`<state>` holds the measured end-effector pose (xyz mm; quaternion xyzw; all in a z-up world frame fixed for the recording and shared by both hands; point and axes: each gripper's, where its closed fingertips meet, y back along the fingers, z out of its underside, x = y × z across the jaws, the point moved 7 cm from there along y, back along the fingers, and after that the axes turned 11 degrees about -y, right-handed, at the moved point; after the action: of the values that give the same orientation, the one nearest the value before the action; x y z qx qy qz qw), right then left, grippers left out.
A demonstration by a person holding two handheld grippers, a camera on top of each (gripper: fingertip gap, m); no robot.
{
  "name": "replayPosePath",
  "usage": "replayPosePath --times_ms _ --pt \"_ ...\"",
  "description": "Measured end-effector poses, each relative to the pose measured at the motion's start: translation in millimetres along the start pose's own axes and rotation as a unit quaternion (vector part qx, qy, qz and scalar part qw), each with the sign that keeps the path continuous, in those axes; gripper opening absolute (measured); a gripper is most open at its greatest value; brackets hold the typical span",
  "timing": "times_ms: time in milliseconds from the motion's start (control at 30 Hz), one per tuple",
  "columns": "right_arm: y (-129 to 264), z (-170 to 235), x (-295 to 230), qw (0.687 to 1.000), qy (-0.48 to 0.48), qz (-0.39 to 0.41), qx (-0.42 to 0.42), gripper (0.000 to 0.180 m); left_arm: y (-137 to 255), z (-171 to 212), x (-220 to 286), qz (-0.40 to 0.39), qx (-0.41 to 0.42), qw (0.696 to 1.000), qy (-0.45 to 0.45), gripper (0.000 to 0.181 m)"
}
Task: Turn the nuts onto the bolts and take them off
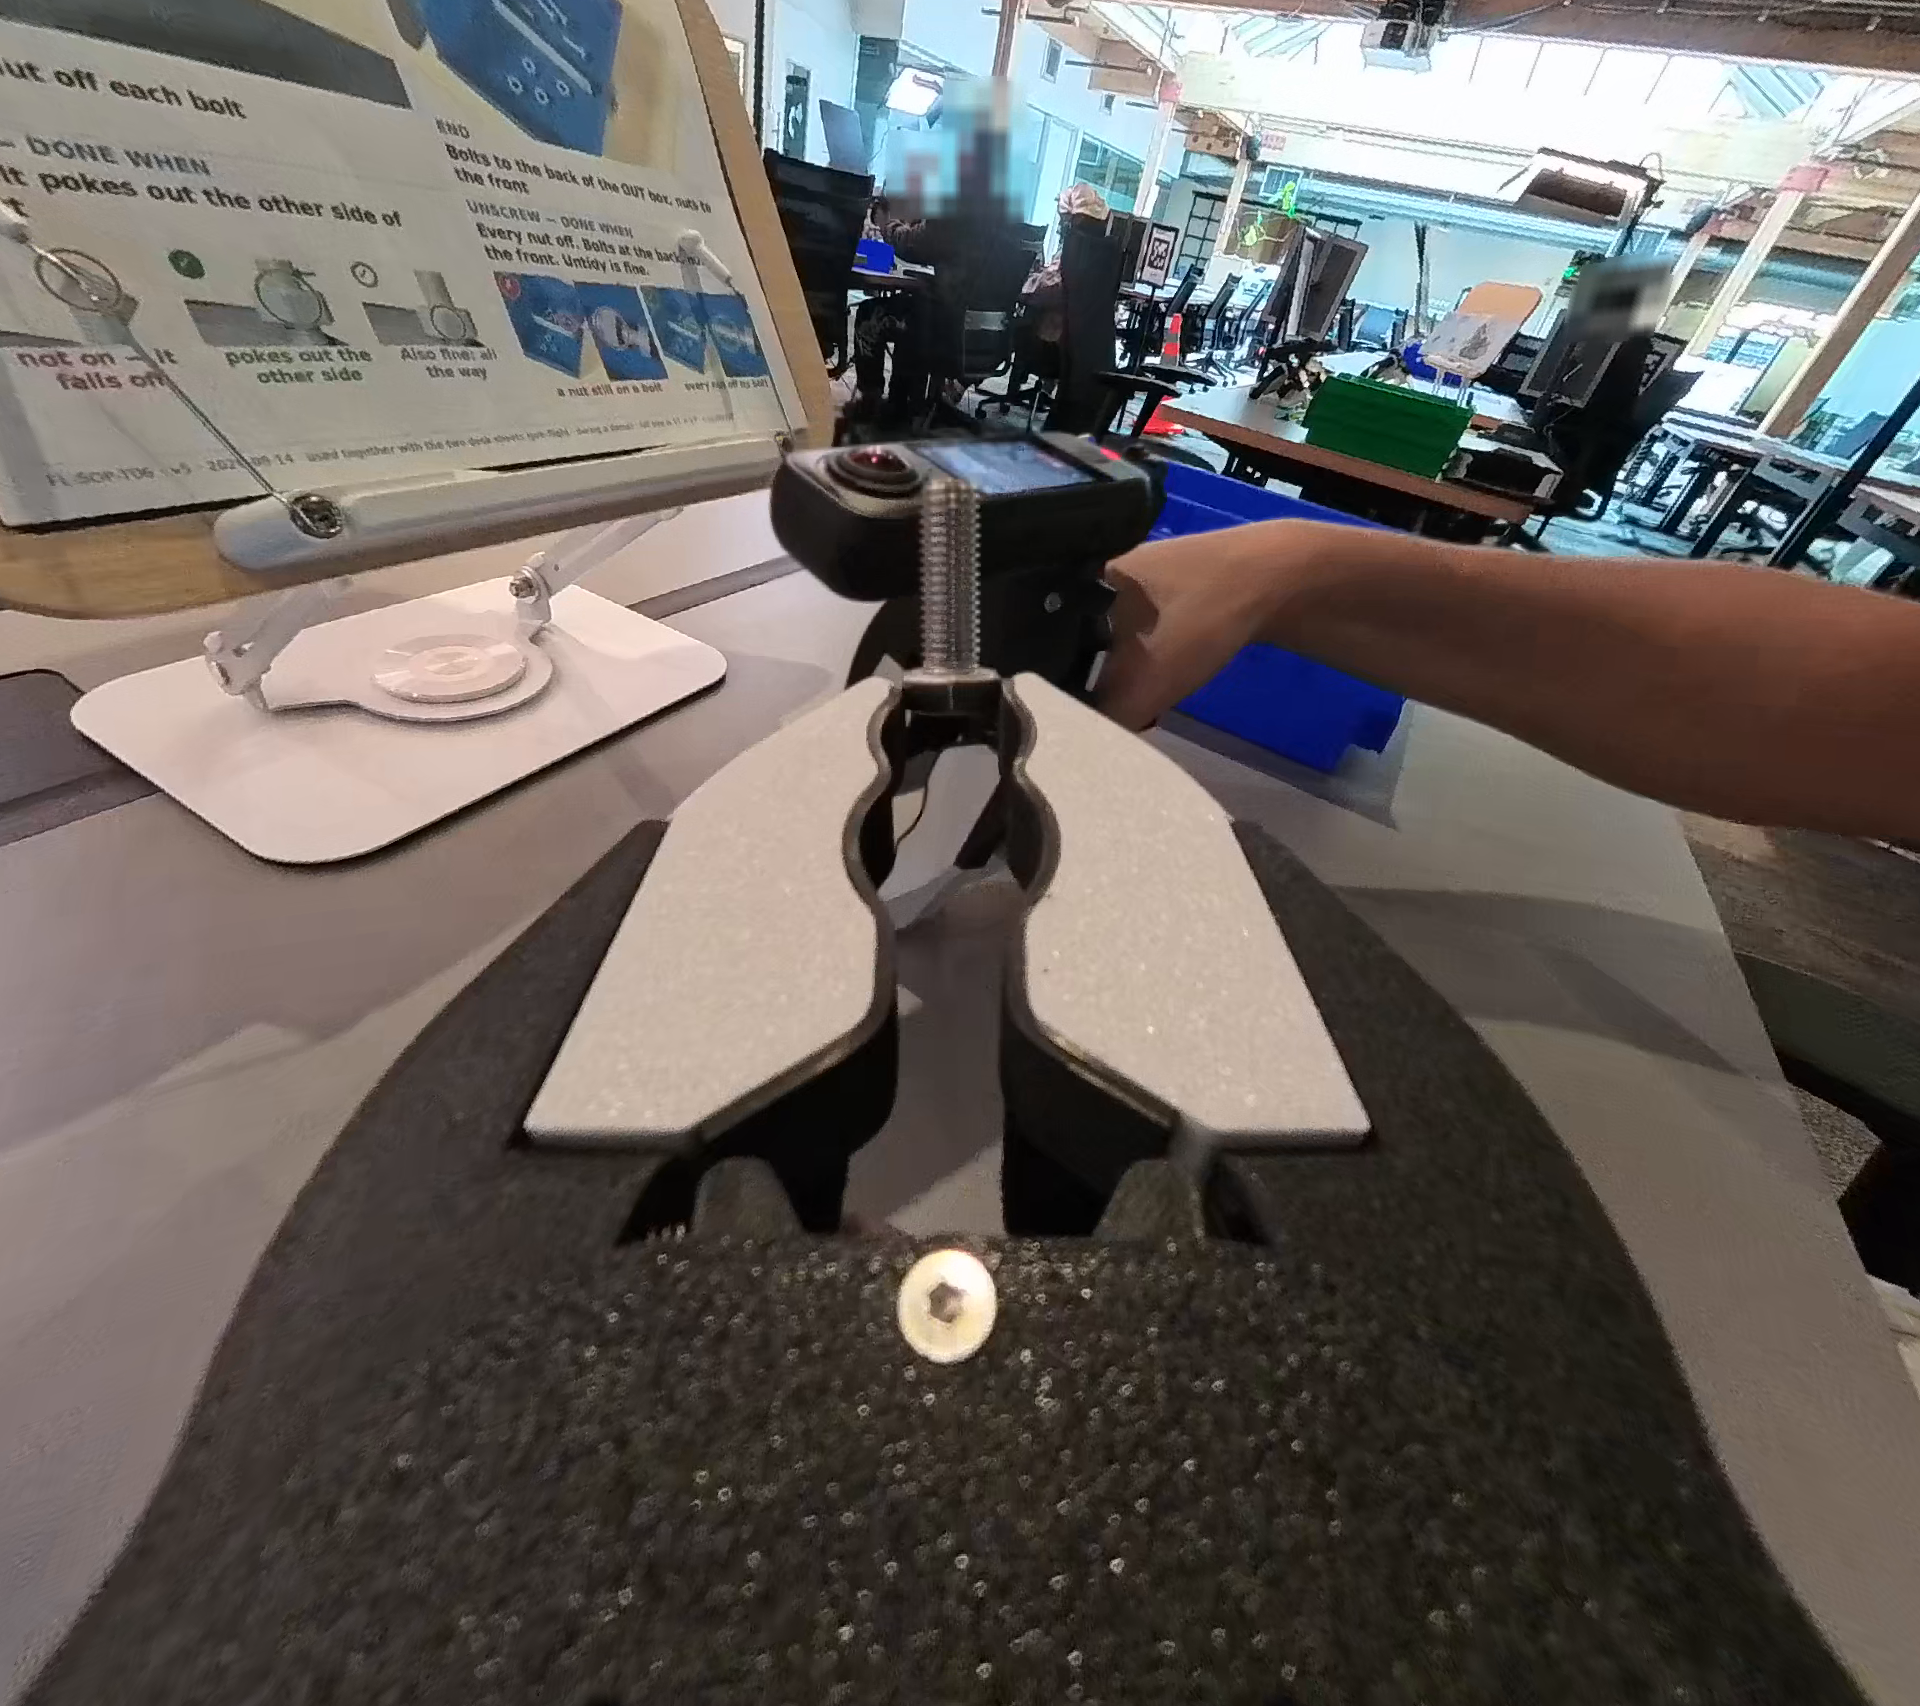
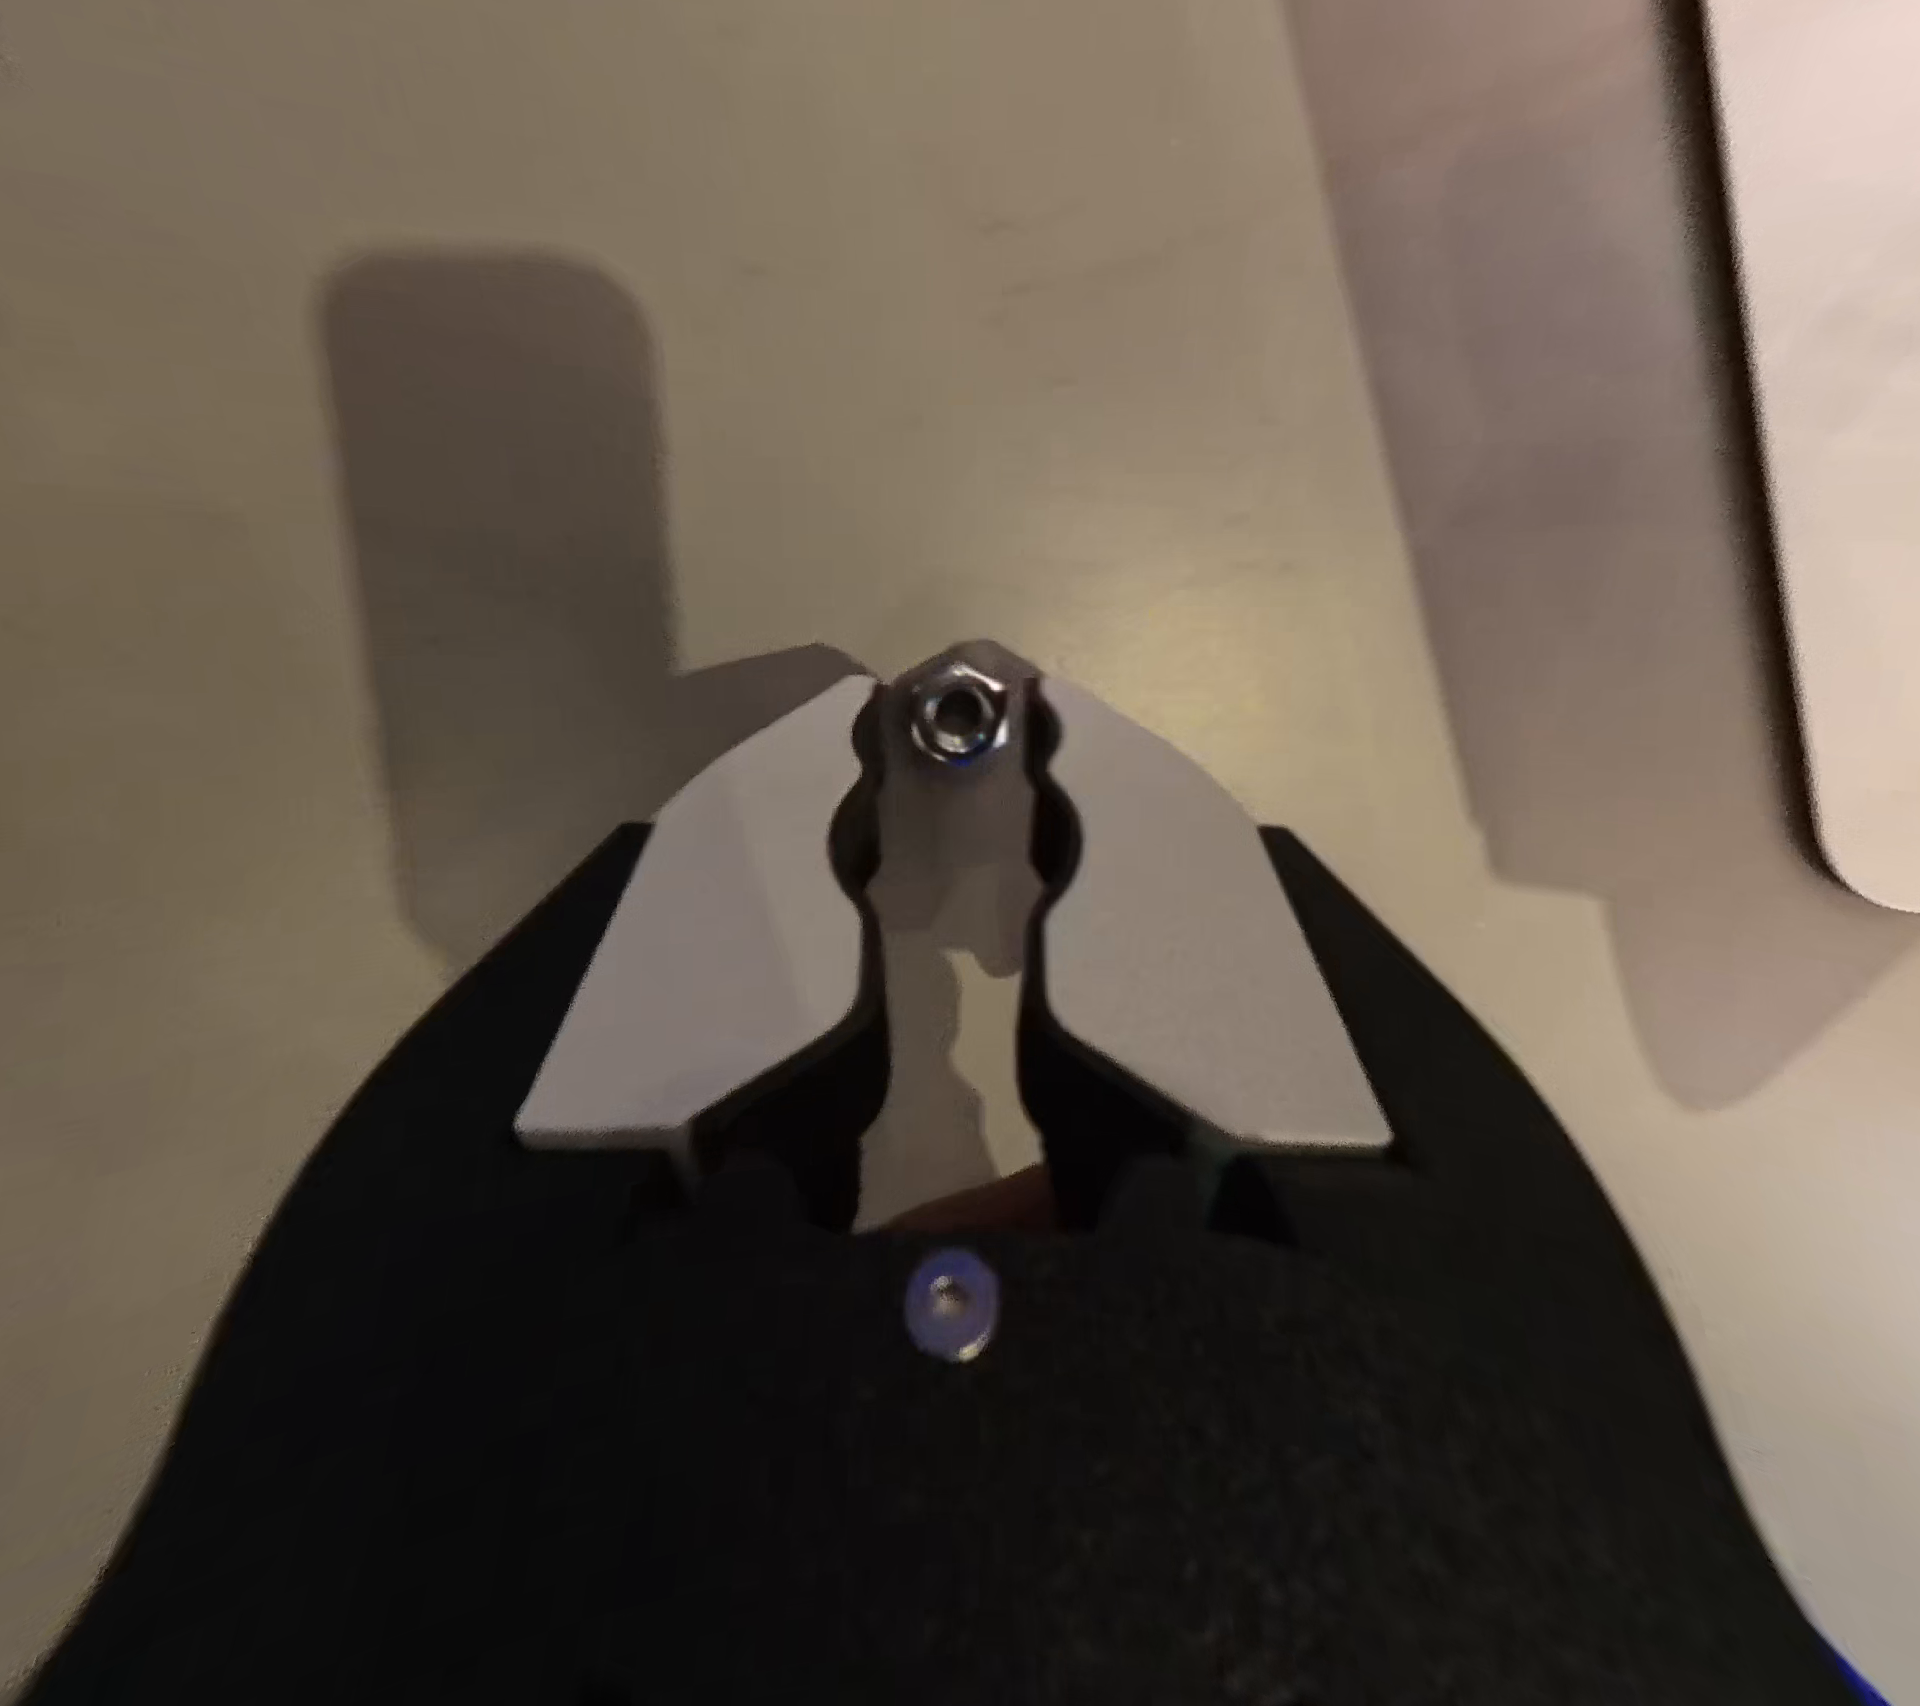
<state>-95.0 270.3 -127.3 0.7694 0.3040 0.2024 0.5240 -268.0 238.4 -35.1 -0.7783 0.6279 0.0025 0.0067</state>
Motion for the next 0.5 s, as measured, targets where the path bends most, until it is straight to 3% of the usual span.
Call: replayPosePath --times_ms 33,167,267,500 --pt "0 0 0 1.0 -0.008 -0.008 0.007 0.017 1 -1 0 0.001 0.001 1.0 0.0 0.016" --pt "0 2 1 0.999 -0.015 -0.019 0.039 0.017 3 -3 -2 0.0 0.006 1.0 0.004 0.016" --pt "3 1 -2 0.992 -0.039 -0.061 0.108 0.017 3 -3 -3 0.0 0.007 1.0 0.006 0.016" --pt "15 3 -7 0.937 -0.046 -0.134 0.318 0.017 0 -1 0 0.005 0.0 1.0 0.002 0.016"
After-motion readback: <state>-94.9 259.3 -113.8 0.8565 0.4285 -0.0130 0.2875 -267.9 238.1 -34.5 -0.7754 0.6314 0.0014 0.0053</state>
